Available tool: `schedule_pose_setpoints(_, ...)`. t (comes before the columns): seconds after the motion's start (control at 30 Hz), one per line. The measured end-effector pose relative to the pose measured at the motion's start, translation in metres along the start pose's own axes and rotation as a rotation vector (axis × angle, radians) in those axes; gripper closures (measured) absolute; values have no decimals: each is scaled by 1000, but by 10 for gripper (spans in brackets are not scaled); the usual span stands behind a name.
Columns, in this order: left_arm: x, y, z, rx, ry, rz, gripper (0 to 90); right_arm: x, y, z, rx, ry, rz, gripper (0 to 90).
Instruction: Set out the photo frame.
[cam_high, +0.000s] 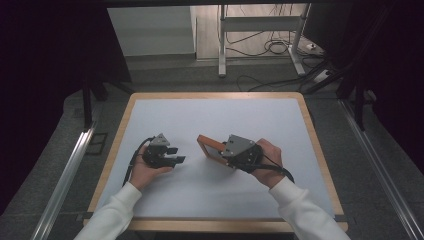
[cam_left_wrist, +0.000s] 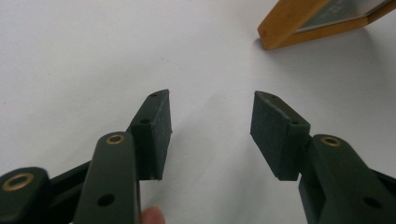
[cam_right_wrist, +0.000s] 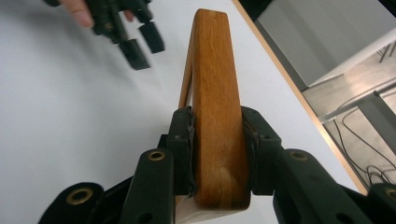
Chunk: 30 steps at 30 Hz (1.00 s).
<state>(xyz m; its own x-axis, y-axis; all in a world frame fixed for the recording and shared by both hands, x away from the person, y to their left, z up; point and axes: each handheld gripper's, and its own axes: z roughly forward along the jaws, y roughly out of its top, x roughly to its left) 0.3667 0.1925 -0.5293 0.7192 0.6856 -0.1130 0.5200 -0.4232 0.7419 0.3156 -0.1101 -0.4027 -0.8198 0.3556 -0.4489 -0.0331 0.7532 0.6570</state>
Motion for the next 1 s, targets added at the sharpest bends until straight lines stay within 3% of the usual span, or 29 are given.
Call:
schedule_pose_setpoints(0.47, -4, 2, -2, -13, -5, -3, 472, -28, -9, 12, -15, -73, 130, 625)
schedule_pose_setpoints(1.0, -6, 2, -4, -17, -12, -5, 463, -61, -25, 34, 10, -143, 273, 482)
